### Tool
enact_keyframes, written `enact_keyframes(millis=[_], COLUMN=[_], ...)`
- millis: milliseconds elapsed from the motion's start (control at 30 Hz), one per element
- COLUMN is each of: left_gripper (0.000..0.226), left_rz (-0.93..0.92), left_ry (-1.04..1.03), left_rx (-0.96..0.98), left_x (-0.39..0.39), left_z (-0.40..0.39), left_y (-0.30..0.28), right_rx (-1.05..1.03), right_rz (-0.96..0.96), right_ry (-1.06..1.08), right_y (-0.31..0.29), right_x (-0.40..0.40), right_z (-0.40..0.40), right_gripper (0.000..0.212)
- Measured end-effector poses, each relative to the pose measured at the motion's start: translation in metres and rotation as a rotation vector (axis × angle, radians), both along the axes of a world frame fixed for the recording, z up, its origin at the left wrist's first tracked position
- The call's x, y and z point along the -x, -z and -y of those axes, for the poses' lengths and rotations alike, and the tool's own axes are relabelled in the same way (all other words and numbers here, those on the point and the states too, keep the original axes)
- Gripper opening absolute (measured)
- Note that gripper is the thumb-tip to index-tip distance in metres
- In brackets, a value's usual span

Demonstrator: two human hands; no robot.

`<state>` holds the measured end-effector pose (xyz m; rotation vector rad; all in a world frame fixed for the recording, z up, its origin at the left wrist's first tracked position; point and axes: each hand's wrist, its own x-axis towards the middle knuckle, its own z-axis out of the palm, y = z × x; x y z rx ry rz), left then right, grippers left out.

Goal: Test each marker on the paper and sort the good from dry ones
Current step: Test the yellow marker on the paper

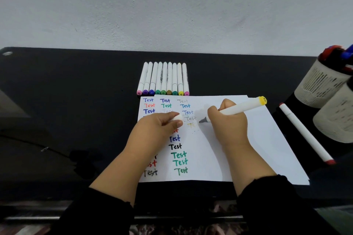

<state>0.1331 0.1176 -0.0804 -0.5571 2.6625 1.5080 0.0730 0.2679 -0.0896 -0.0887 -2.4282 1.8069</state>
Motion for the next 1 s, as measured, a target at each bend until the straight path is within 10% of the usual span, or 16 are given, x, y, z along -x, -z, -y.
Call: enact_keyframes(millis=[467,1000], left_gripper=[0.029,0.028], left_rz=[0.002,-0.045], left_ry=[0.053,0.115], left_rx=[-0.078,-0.174], left_x=[-0.003,-0.006], left_z=[0.003,-0.007], left_y=[-0.002,-0.008], right_rx=[0.429,0.359], right_rz=[0.111,0.180], right_ry=[-0.028,-0.386], right_y=[-0.012,-0.015], right_x=[0.002,-0.011], right_z=[-0.016,0.000], right_gripper=[0.046,0.034])
